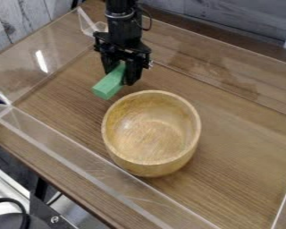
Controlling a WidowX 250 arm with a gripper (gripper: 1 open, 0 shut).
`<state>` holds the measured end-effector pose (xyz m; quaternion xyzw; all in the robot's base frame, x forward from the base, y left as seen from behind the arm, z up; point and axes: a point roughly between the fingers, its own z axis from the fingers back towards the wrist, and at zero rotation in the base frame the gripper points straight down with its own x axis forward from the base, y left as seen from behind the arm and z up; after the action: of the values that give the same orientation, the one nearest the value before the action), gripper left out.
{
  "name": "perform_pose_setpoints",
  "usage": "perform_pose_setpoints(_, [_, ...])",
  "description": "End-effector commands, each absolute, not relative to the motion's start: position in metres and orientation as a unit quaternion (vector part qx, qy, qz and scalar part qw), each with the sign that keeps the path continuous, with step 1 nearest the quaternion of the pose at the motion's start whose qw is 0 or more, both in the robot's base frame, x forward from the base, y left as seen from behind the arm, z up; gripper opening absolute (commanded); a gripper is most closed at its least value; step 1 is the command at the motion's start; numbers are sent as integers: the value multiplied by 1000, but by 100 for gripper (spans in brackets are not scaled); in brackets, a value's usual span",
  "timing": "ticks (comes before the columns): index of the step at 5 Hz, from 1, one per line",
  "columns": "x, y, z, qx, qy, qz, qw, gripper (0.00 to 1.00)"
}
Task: Remove the green block from inside the brown bowl and put it on the table
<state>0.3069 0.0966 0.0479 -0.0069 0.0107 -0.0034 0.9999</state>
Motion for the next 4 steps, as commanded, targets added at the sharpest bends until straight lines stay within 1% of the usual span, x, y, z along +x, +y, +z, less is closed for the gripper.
perform_pose_setpoints(1, [319,97,68,2,-22,-8,1000,0])
perform_pose_setpoints(4, [320,92,76,-3,-27,-8,1000,0])
